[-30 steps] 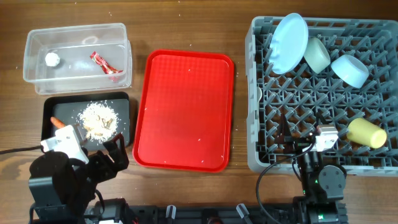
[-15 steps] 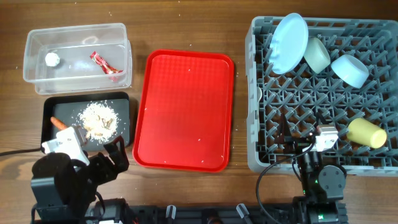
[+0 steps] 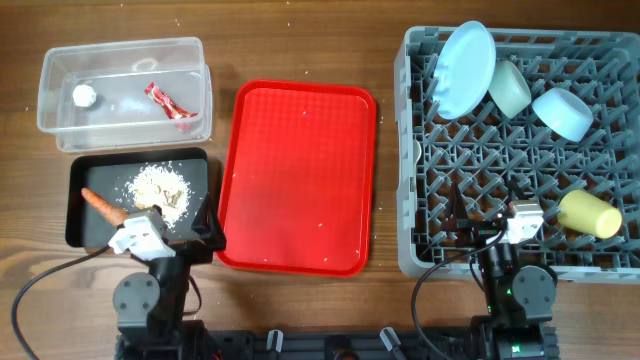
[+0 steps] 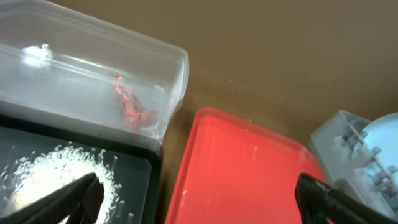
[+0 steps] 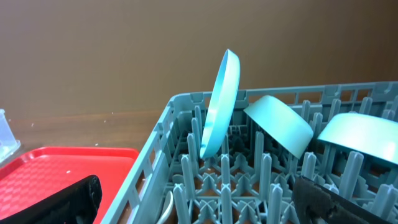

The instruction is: Sort waste into correct bins and load items into the dishwasher rack

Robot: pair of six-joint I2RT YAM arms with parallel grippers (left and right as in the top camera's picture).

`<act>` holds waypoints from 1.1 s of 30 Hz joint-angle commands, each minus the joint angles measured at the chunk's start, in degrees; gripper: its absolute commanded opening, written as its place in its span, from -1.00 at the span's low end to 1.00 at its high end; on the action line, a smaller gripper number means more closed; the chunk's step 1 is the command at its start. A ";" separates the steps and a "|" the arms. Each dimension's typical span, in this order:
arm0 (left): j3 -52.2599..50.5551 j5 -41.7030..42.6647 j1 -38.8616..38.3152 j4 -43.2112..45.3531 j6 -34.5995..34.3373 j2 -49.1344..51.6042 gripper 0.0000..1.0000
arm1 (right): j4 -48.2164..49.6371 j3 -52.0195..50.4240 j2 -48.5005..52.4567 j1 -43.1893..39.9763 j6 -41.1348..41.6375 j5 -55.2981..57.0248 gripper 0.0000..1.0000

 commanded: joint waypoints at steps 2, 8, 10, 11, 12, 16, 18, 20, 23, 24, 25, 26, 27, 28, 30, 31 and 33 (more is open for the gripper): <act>-11.63 -0.57 -0.22 23.76 6.93 -1.20 1.00 | 0.20 -0.07 -0.57 0.17 -1.01 -0.85 0.99; -12.13 -0.37 -0.22 16.87 7.93 -1.20 1.00 | 0.20 -0.07 -0.57 0.17 -1.01 -0.85 0.99; -12.13 -0.37 -0.22 16.90 7.93 -1.20 1.00 | 0.20 -0.07 -0.57 0.17 -1.03 -0.87 1.00; -12.13 -0.37 -0.22 16.90 7.93 -1.20 1.00 | 0.20 -0.07 -0.57 0.17 -1.03 -0.87 0.99; -12.13 -0.37 -0.22 16.90 7.93 -1.20 1.00 | 0.20 -0.07 -0.57 0.17 -1.03 -0.85 1.00; -12.13 -0.37 -0.22 16.90 7.93 -1.20 1.00 | 0.20 -0.07 -0.57 0.17 -1.03 -0.87 1.00; -12.13 -0.37 -0.22 16.90 7.93 -1.20 1.00 | 0.20 -0.07 -0.57 0.17 -1.03 -0.87 0.99; -12.13 -0.37 -0.22 16.90 7.93 -1.20 1.00 | 0.20 -0.07 -0.57 0.17 -1.03 -0.85 0.99; -12.13 -0.37 -0.22 16.90 7.93 -1.20 1.00 | 0.20 -0.07 -0.57 0.17 -1.01 -0.87 0.99; -12.13 -0.37 -0.22 16.90 7.93 -1.20 1.00 | 0.20 -0.07 -0.57 0.17 -1.01 -0.85 0.99; -12.13 -0.37 -0.22 16.90 7.93 -1.20 1.00 | 0.20 -0.07 -0.57 0.17 -1.03 -0.87 0.99; -12.13 -0.37 -0.22 16.87 7.93 -1.20 1.00 | 0.20 -0.07 -0.57 0.17 -1.01 -0.85 1.00; -12.13 -0.37 -0.22 16.90 7.93 -1.20 1.00 | 0.20 -0.07 -0.57 0.17 -1.03 -0.87 0.99; -12.13 -0.37 -0.22 16.90 7.93 -1.20 1.00 | 0.20 -0.07 -0.57 0.17 -1.03 -0.85 0.99; -12.13 -0.37 -0.22 16.90 7.93 -1.20 1.00 | 0.20 -0.07 -0.57 0.17 -1.01 -0.85 0.99; -12.13 -0.37 -0.22 16.90 7.93 -1.20 1.00 | 0.20 -0.07 -0.57 0.17 -1.01 -0.87 1.00; -12.13 -0.37 -0.22 16.90 7.93 -1.20 1.00 | 0.20 -0.07 -0.57 0.17 -1.03 -0.85 1.00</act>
